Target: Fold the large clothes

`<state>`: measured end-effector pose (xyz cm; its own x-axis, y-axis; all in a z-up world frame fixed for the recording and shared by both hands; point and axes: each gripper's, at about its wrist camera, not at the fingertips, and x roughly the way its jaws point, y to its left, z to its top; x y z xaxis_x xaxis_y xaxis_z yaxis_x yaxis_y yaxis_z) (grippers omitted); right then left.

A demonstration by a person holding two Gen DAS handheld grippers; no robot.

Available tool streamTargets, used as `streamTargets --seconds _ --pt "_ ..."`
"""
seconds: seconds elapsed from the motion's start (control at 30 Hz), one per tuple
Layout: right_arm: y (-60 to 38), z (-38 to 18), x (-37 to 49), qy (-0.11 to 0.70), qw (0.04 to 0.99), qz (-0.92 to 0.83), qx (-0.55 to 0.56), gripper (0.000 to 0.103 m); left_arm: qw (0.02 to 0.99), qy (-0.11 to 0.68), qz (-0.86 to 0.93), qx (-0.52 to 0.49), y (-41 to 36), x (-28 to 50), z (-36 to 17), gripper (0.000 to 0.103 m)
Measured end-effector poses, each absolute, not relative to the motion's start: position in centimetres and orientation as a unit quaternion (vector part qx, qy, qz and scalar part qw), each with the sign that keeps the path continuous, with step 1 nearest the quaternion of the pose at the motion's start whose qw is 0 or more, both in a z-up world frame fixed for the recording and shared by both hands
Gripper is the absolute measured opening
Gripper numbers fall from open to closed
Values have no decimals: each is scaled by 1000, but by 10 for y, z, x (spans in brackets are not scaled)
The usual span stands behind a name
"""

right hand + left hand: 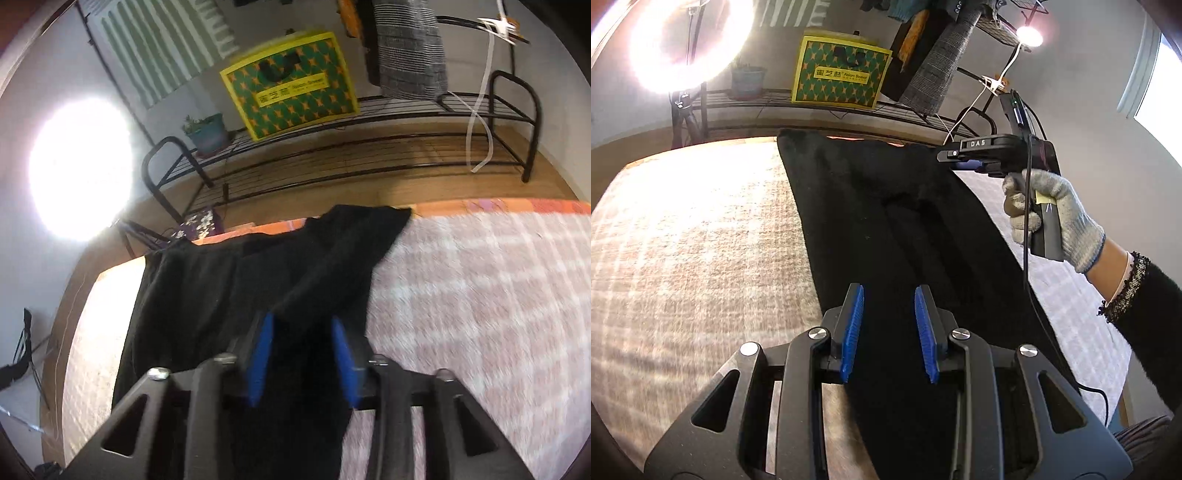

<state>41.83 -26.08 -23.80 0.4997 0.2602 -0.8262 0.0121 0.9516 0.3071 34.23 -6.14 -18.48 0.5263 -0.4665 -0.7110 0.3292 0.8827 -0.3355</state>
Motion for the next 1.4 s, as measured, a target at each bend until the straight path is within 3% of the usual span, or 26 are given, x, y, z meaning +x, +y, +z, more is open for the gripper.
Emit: streamTargets --seconds 0.13,0.33,0.43,0.47,0.6,0.77,1.07,1.27,1.4 --pt "-247 -247 432 500 858 76 86 8 874 421 -226 -90 -52 349 -187 28" --pt "-220 -246 438 488 857 139 90 5 879 412 -224 -87 -42 344 -185 28" --pt "-197 -252 440 509 838 188 59 21 878 417 -218 -82 -41 344 -189 28" --pt "-196 -251 438 508 839 189 52 34 877 419 -218 -84 -40 343 -189 28" --pt "-230 -233 424 468 851 207 116 29 881 413 -216 -81 -35 342 -185 28" --pt "-258 -236 409 475 853 172 130 24 881 413 -216 -76 -33 343 -183 28" --pt "-236 -262 410 507 847 148 51 23 868 436 -228 -68 -47 342 -197 28" --pt "-213 -223 420 487 842 199 121 43 856 447 -256 -41 -68 335 -208 28" --pt "-167 -234 445 510 812 243 147 45 847 455 -273 -27 -81 328 -216 28"
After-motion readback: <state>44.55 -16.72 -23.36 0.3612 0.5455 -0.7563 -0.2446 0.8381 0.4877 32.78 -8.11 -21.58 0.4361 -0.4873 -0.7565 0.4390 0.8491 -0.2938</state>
